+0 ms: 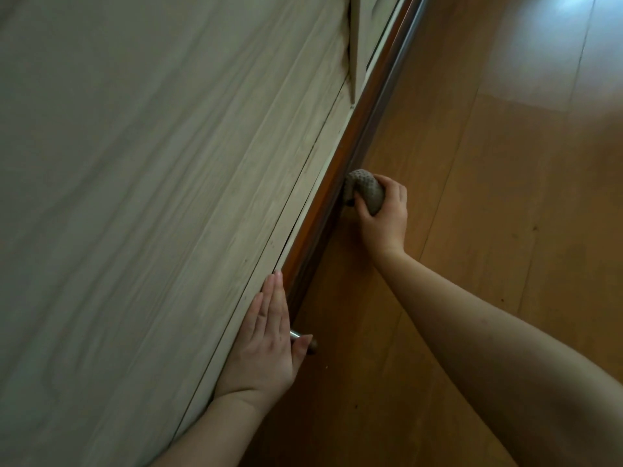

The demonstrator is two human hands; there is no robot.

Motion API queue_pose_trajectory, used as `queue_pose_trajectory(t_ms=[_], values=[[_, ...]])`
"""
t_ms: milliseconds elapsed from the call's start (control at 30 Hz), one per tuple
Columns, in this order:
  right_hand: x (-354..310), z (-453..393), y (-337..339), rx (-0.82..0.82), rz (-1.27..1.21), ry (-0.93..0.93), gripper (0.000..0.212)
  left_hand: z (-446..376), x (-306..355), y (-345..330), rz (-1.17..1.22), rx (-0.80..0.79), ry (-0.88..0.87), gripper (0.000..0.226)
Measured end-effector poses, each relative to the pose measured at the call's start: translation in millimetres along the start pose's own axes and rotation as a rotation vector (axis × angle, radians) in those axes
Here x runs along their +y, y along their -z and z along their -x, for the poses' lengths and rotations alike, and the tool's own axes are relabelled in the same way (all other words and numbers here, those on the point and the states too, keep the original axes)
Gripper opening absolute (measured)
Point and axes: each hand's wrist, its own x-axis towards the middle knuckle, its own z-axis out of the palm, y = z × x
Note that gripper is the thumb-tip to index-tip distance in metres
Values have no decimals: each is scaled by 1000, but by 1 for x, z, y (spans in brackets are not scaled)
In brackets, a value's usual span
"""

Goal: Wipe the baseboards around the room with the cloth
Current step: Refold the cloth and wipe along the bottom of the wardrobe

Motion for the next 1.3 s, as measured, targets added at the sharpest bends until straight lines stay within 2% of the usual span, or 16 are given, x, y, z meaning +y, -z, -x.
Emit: queue_pose_trajectory(t_ms=[100, 233, 300, 400, 467, 600, 733, 867, 933, 1100, 1200, 1300], values=[[11, 45, 4, -84, 15, 11, 46, 1, 0, 0, -13, -3, -9, 76], [42, 127, 9, -405, 191, 204, 58, 1, 0, -3, -17, -2, -4, 77], [49, 157, 3, -498, 243, 217, 58, 0, 0, -4, -21, 2, -1, 78], [48, 166, -7, -433, 288, 213, 56, 1, 0, -4, -24, 5, -5, 79], [46, 152, -8, -406, 362, 294, 55, 1, 0, -3, -24, -2, -5, 79], [34, 82, 1, -313, 419, 226, 53, 1, 0, -1, -34, 3, -3, 80], [19, 13, 12, -306, 536, 250, 47, 0, -1, -2, -18, 6, -11, 79], [-1, -46, 20, -51, 527, 71, 48, 0, -1, -5, -15, 3, -11, 78], [-10, -59, 26, -1, 492, 99, 49, 1, -1, -6, -13, 2, -9, 78], [-6, -22, 65, -106, 413, 188, 48, 2, -1, -9, -3, 18, -19, 79], [16, 17, 102, -243, 448, 129, 48, 2, -2, -11, 10, 30, -17, 79], [43, 47, 144, -255, 513, 32, 48, 1, -3, -13, 13, 29, -17, 78]])
